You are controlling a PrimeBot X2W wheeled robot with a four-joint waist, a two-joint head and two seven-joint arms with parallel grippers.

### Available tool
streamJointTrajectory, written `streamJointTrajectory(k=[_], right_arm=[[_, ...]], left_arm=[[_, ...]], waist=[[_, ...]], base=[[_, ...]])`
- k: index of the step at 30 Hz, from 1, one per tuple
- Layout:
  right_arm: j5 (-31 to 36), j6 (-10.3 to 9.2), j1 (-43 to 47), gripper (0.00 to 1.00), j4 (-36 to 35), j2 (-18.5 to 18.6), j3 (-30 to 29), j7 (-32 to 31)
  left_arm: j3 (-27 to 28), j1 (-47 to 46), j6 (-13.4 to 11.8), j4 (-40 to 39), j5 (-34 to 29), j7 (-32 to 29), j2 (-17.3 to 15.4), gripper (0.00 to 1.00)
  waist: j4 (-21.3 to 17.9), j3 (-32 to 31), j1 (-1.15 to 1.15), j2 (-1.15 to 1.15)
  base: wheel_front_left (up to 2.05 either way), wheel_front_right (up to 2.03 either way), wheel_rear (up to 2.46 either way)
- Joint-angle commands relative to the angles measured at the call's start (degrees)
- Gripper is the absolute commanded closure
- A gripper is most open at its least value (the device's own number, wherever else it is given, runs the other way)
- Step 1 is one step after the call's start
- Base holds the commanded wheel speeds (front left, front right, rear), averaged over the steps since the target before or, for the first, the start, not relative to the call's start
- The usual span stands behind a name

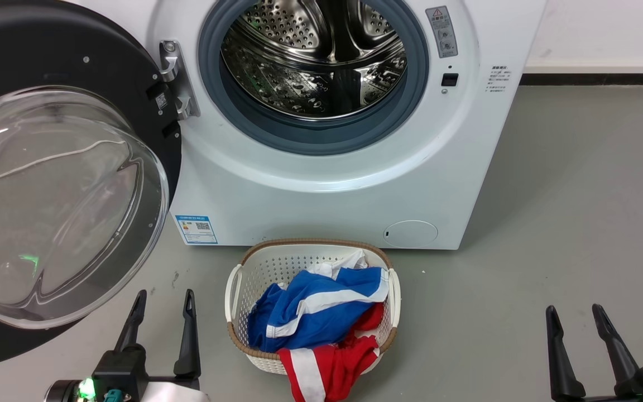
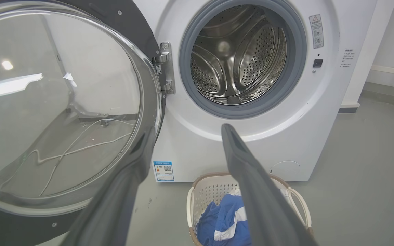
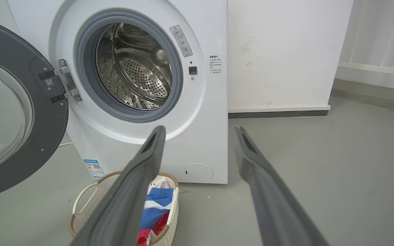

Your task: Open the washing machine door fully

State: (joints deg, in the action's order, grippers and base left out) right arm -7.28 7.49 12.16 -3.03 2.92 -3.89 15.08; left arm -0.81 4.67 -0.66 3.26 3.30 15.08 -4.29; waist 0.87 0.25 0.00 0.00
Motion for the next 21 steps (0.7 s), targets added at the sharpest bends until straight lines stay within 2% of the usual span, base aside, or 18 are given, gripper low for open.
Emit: streamJointTrajectory(k=[1,4,5,10,21], right_arm=[[-0.1,0.01,0.6,0.00,0.2,-0.1,0.1,0.1],[-0.1,0.01,0.7,0.00,0.4,-0.1,0.1,0.1],[0.0,0.00,0.2,1.00,0.4,0.0,0.1,0.0],[-0.8,0.00,0.1,1.00,2.7,0.0,0.3,-0.2],[-14.3,0.00,-2.6,1.00,4.7,0.8,0.9,-2.6]], left_arm=[[0.3,0.5,0.0,0.2,0.2,0.1,0.3,0.00],[0.4,0.8,0.0,0.5,0.1,0.1,0.4,0.00],[0.4,0.2,0.0,0.5,0.0,0.0,0.3,1.00],[0.5,0.8,0.1,3.2,0.6,-0.5,0.7,1.00],[1.6,-1.1,1.3,4.4,13.8,-3.8,0.8,1.00]], waist=[[0.0,-0.1,0.00,0.00],[0.0,-0.4,0.00,0.00],[0.0,-0.4,0.00,0.00],[-0.1,-0.4,0.00,0.00],[-0.1,-0.4,0.00,0.00]], base=[[0.00,0.00,0.00],[0.00,0.00,0.00],[0.00,0.00,0.00],[0.00,0.00,0.00],[0.00,0.00,0.00]])
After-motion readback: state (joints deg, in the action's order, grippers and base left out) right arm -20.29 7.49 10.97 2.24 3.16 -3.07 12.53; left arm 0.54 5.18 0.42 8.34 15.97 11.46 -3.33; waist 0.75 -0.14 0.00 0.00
